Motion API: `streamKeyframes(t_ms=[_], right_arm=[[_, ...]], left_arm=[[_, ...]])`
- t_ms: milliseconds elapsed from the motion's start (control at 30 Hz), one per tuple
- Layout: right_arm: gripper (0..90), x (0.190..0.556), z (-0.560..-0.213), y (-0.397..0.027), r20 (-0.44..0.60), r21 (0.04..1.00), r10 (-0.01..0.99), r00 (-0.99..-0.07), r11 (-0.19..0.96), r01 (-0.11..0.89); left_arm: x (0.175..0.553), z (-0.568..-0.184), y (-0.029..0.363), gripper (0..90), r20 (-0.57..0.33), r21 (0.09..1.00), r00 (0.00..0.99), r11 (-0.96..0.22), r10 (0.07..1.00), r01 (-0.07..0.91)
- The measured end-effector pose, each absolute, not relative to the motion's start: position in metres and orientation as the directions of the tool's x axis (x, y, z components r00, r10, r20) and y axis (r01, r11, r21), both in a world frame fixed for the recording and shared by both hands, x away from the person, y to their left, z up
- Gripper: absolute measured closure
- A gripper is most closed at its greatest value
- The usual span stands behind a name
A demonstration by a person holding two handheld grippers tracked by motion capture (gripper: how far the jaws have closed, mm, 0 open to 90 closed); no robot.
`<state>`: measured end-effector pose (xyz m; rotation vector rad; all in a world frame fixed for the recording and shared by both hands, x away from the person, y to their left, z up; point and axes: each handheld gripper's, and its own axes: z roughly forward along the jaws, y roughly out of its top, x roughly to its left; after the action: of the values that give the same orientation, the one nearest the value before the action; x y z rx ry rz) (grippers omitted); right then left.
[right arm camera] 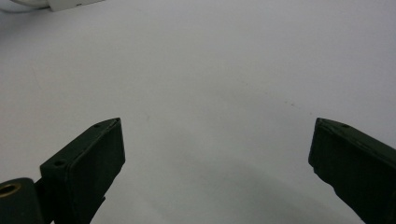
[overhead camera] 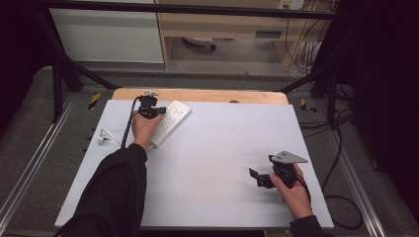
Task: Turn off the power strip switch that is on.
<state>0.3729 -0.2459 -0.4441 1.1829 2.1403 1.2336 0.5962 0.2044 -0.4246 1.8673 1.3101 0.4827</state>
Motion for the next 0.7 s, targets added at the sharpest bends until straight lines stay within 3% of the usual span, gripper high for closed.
streamKeyframes(t_ms=[200,700], right_arm=[[4.2,0.373,-0.4442,-0.2457,0.067,0.845,0.824,-0.563,0.253,0.472],[4.1,0.3732,-0.4443,-0.2456,0.07,0.843,0.823,-0.563,0.253,0.474]], left_arm=[[0.5942,-0.4196,0.2029,90.0,-0.141,0.813,0.421,-0.138,0.896,0.566],[0.5922,-0.4168,0.201,90.0,-0.149,0.82,0.418,-0.124,0.896,0.559]])
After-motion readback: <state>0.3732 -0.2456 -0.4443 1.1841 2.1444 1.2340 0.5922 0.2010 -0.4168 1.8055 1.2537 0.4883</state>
